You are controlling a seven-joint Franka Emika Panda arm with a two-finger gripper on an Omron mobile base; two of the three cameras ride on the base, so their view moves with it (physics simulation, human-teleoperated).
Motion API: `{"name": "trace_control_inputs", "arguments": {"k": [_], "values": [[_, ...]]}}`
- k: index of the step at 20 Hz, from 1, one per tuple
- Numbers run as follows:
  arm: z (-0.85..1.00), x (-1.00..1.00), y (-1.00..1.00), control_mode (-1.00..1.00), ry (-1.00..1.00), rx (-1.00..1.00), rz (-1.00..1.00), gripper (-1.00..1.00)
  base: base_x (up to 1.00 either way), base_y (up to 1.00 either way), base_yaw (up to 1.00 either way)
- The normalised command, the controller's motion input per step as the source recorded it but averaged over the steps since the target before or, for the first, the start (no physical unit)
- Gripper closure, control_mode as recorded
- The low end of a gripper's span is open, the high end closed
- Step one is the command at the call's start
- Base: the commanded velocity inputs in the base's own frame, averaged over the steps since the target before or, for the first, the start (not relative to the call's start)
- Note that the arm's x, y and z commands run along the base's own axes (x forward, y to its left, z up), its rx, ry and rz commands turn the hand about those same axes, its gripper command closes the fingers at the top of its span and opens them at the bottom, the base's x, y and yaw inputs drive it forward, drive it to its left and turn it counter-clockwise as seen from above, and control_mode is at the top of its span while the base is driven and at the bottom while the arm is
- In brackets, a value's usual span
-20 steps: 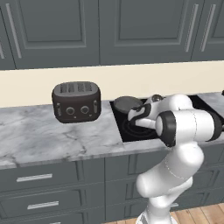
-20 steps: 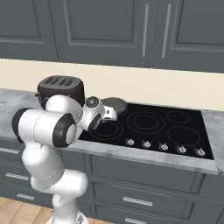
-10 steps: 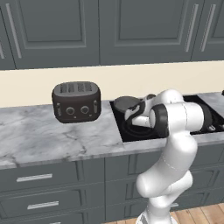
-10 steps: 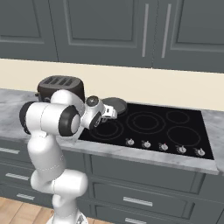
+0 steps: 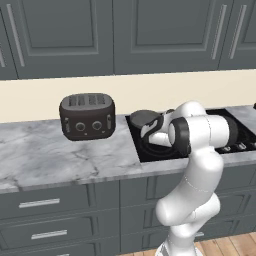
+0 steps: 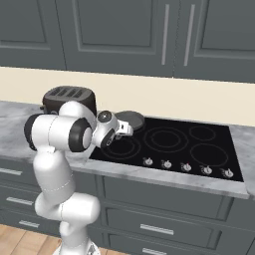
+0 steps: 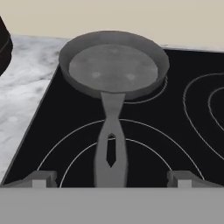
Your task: Move the pot and pan from the stove into the sink.
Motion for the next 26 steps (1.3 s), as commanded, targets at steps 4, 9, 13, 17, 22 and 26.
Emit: {"name": "trace_control_inputs", "arguments": {"k": [4, 9, 13, 17, 22, 26], "values": [[-0.07, 0.03, 0.00, -1.00, 0.00, 0.00, 0.00, -1.00, 0.00, 0.00, 0.00], [-0.09, 0.05, 0.00, -1.00, 0.00, 0.00, 0.00, -1.00, 0.00, 0.00, 0.00], [-0.10, 0.06, 0.00, -1.00, 0.00, 0.00, 0.00, -1.00, 0.00, 0.00, 0.00], [-0.18, 0.06, 0.00, -1.00, -0.02, 0.00, 0.00, -1.00, 0.00, 0.00, 0.00], [-0.20, 0.05, 0.00, -1.00, -0.03, 0.00, 0.00, -1.00, 0.00, 0.00, 0.00], [-0.16, 0.05, 0.00, -1.00, -0.03, 0.00, 0.00, -1.00, 0.00, 0.00, 0.00]]}}
